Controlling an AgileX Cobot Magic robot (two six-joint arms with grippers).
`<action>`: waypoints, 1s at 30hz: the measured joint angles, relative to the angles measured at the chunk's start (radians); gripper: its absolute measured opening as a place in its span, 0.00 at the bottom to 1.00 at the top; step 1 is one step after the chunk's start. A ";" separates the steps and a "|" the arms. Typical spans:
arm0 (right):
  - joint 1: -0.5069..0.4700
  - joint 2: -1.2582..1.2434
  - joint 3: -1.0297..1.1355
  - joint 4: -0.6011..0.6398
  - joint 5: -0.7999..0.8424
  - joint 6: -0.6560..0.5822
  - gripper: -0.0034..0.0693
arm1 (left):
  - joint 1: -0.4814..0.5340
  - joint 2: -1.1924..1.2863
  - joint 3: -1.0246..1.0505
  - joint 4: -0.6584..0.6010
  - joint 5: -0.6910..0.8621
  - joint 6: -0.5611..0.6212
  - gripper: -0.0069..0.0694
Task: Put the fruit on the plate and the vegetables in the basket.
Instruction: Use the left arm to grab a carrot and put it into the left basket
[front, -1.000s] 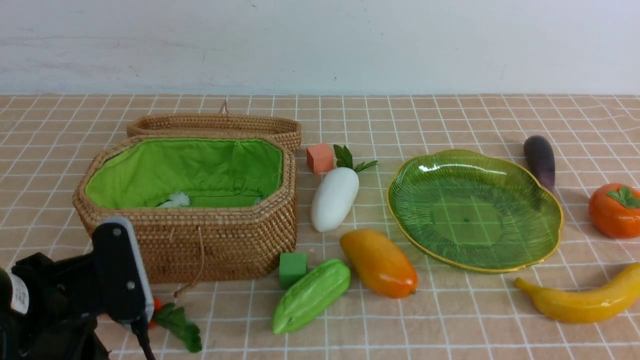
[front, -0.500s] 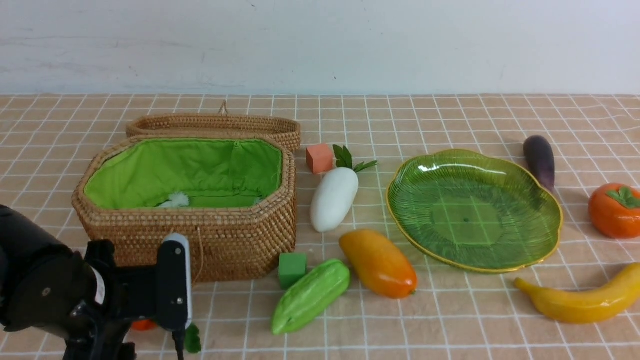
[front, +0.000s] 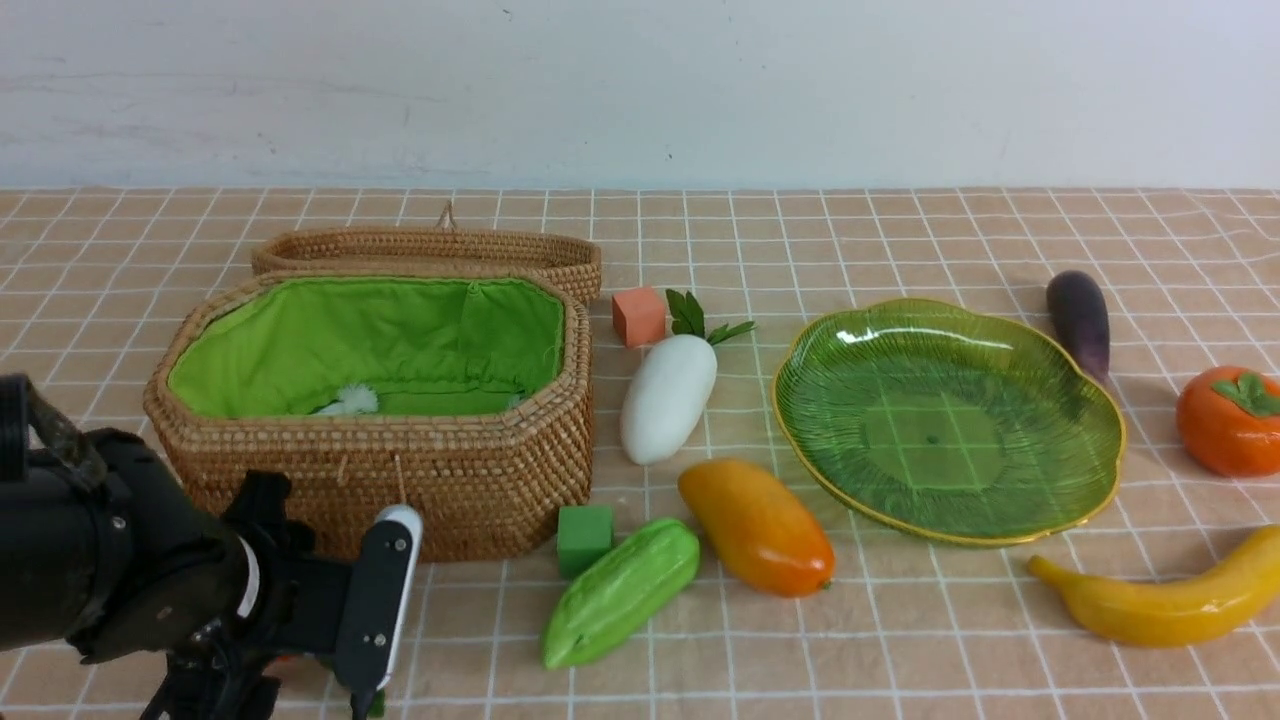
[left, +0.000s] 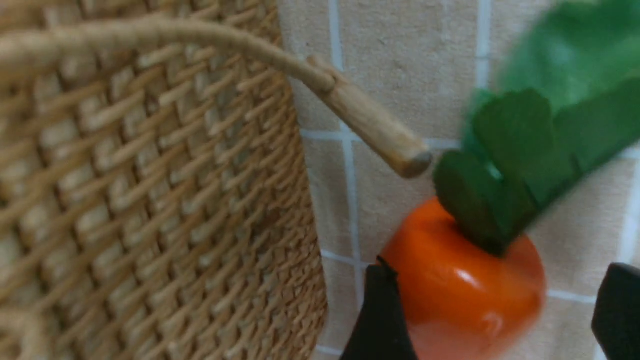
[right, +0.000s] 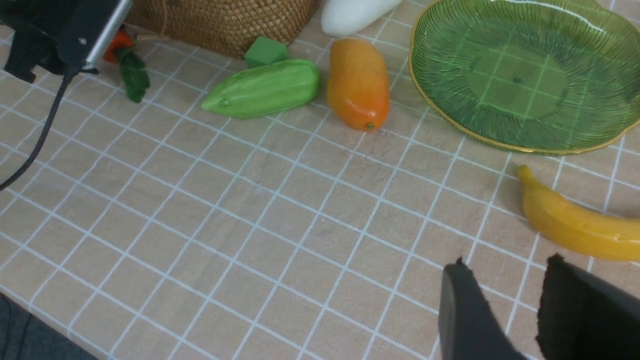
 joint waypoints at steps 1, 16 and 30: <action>0.000 0.000 0.000 0.001 0.000 0.000 0.37 | 0.000 0.009 0.000 0.013 -0.001 -0.011 0.75; 0.000 0.000 0.000 0.008 0.008 0.000 0.37 | 0.000 0.033 0.000 0.046 0.021 -0.052 0.59; 0.000 0.000 0.000 0.052 0.000 0.003 0.37 | -0.107 -0.209 -0.026 -0.265 0.328 -0.194 0.59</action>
